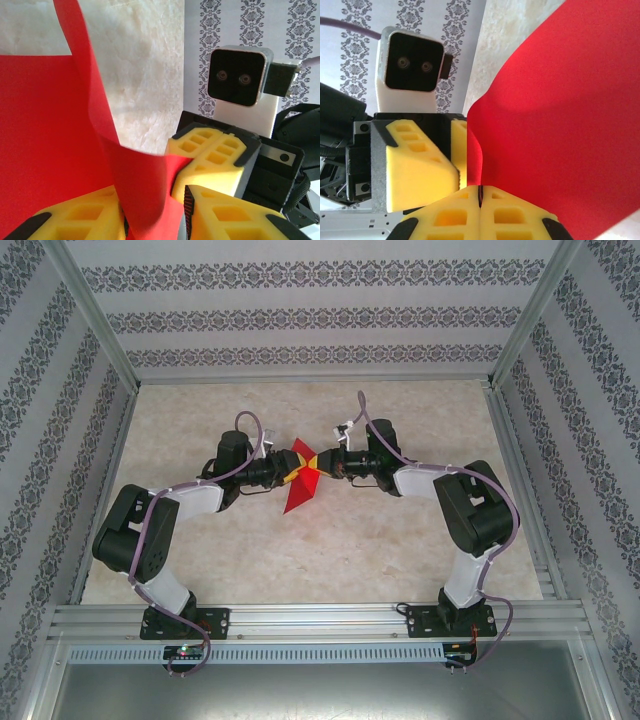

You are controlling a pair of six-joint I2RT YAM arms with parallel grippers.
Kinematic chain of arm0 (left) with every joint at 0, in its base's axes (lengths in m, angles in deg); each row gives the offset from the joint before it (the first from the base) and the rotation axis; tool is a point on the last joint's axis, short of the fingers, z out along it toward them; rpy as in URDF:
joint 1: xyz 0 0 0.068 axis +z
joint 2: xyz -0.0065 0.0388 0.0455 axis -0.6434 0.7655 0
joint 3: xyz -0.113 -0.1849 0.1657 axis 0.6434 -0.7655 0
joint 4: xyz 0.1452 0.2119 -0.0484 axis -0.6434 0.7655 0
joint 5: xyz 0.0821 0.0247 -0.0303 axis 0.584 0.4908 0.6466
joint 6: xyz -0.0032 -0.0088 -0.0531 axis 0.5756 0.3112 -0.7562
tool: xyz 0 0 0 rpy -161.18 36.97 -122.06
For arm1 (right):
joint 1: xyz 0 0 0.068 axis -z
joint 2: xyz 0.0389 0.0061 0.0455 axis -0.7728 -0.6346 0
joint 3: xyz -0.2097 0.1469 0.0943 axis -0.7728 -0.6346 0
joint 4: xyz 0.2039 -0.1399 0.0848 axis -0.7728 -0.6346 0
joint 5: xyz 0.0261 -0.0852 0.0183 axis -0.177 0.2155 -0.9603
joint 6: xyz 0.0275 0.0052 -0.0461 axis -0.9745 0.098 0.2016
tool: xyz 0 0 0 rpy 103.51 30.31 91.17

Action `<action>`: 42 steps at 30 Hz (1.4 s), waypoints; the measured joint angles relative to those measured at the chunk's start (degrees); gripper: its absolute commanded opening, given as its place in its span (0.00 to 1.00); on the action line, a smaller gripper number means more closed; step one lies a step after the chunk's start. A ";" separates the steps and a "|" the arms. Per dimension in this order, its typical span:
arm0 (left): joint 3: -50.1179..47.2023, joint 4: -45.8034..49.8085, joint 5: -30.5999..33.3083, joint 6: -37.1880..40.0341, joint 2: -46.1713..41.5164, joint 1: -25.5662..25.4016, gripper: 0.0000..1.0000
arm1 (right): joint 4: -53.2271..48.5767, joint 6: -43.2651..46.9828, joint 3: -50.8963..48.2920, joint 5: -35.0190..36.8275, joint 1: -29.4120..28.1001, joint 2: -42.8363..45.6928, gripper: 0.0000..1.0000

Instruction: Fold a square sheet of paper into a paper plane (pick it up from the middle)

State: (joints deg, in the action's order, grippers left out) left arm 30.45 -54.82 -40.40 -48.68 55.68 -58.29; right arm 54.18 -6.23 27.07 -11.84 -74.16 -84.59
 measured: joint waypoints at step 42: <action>3.39 6.75 -1.29 3.63 0.02 0.00 0.08 | -9.35 -2.47 -8.09 6.86 2.60 10.97 0.53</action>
State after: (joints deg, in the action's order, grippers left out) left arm 33.84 -48.07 -41.69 -45.06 55.70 -58.29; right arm 44.82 -8.70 18.99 -4.98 -71.56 -73.61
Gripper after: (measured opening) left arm 0.079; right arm 0.510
